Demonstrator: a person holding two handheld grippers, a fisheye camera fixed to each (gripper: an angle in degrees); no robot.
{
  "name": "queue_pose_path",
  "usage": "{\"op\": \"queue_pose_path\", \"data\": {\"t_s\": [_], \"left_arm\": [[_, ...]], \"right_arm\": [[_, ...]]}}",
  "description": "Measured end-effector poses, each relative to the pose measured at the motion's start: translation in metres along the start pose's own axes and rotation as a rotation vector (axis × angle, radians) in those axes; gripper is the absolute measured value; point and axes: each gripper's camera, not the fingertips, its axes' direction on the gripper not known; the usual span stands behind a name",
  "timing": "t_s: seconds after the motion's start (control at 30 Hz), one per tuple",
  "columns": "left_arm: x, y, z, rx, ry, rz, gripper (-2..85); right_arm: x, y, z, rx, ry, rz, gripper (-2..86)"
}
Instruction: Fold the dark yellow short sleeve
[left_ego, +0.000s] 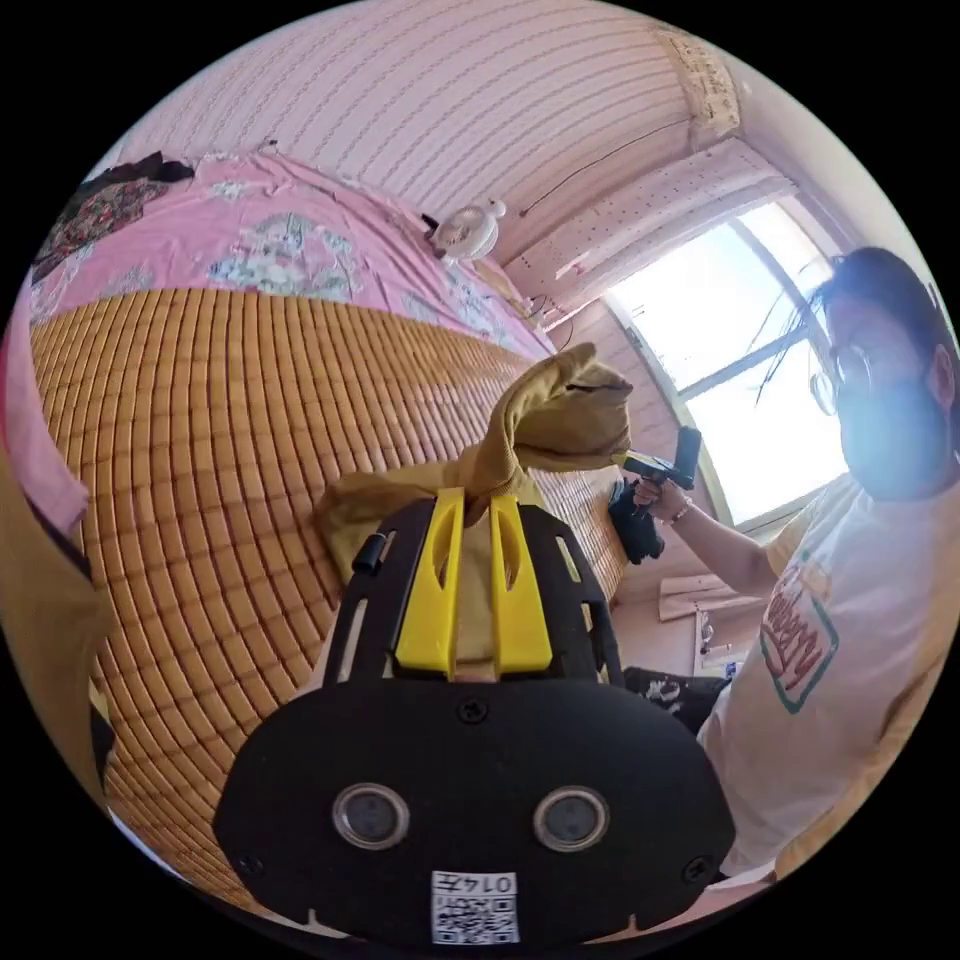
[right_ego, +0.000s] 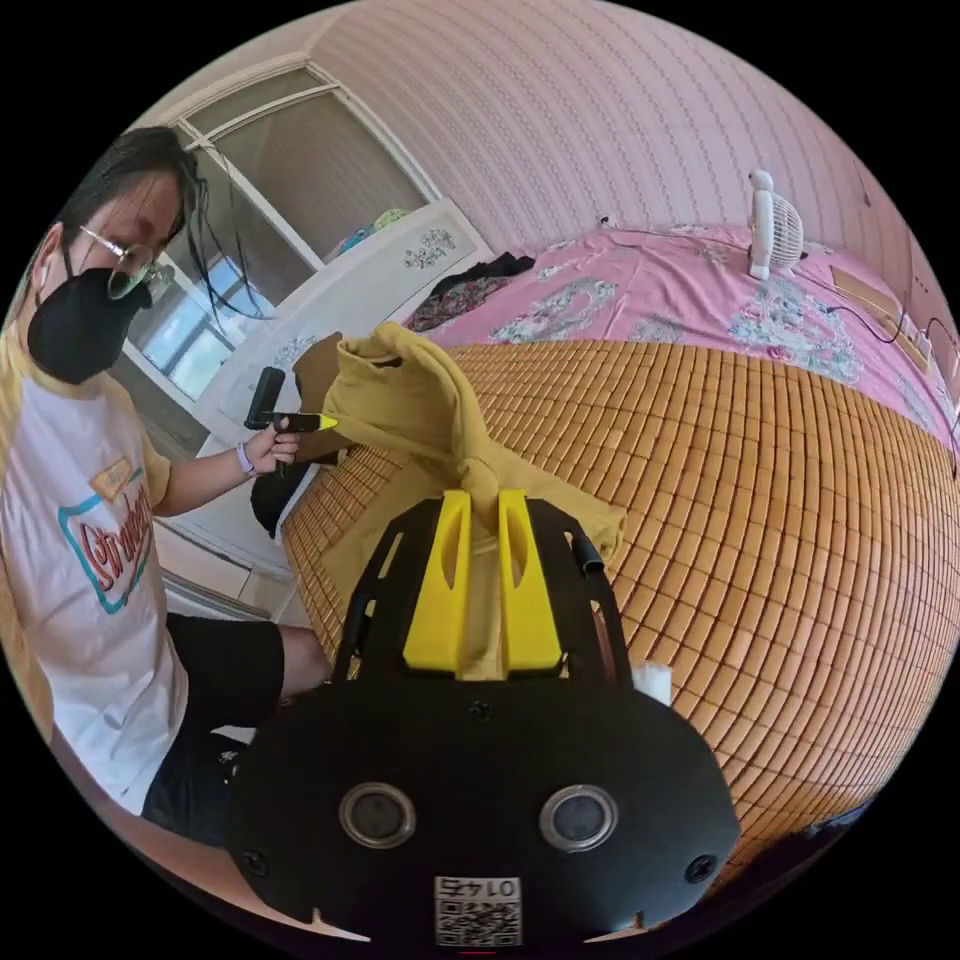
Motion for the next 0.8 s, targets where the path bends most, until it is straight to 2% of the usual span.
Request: {"op": "queue_pose_path", "data": {"t_s": [0.03,0.1,0.13,0.17,0.2,0.3,0.4,0.47,0.53,0.6,0.67,0.73,0.8], "left_arm": [[0.002,0.032,0.005,-0.083,-0.064,-0.056,4.6],[0.000,0.079,0.015,-0.196,-0.203,-0.174,4.1],[-0.006,0.109,0.021,-0.231,-0.219,-0.315,4.2],[-0.007,0.122,0.025,-0.238,-0.183,-0.365,4.3],[-0.008,0.142,0.034,-0.253,-0.111,-0.440,4.5],[0.002,0.159,0.054,-0.234,-0.115,-0.526,4.9],[0.007,0.147,0.071,-0.159,-0.085,-0.535,4.9],[0.015,0.132,0.085,-0.160,-0.093,-0.474,4.6],[0.032,0.119,0.107,-0.225,-0.218,-0.361,3.6],[0.044,0.120,0.124,-0.246,-0.298,-0.307,3.2],[0.048,0.127,0.142,-0.267,-0.298,-0.312,3.1],[0.048,0.141,0.168,-0.320,-0.321,-0.326,1.8],[0.054,0.151,0.173,-0.273,-0.346,-0.272,0.6]], "right_arm": [[-0.003,0.015,0.003,-0.044,0.012,0.030,6.9],[-0.002,0.079,0.025,-0.237,0.058,0.235,8.4],[-0.001,0.093,0.031,-0.285,0.057,0.298,8.7],[0.001,0.118,0.040,-0.346,0.055,0.420,9.1],[-0.001,0.136,0.045,-0.352,0.063,0.517,9.5],[-0.015,0.148,0.052,-0.265,0.094,0.656,9.9],[-0.027,0.131,0.062,-0.202,0.097,0.688,8.7],[-0.039,0.114,0.069,-0.189,0.124,0.625,8.5],[-0.055,0.098,0.079,-0.224,0.244,0.512,8.6],[-0.070,0.092,0.100,-0.301,0.454,0.447,8.9],[-0.076,0.095,0.117,-0.360,0.496,0.445,8.8],[-0.083,0.101,0.123,-0.320,0.532,0.460,8.6],[-0.099,0.115,0.126,-0.215,0.598,0.466,8.3]]}}
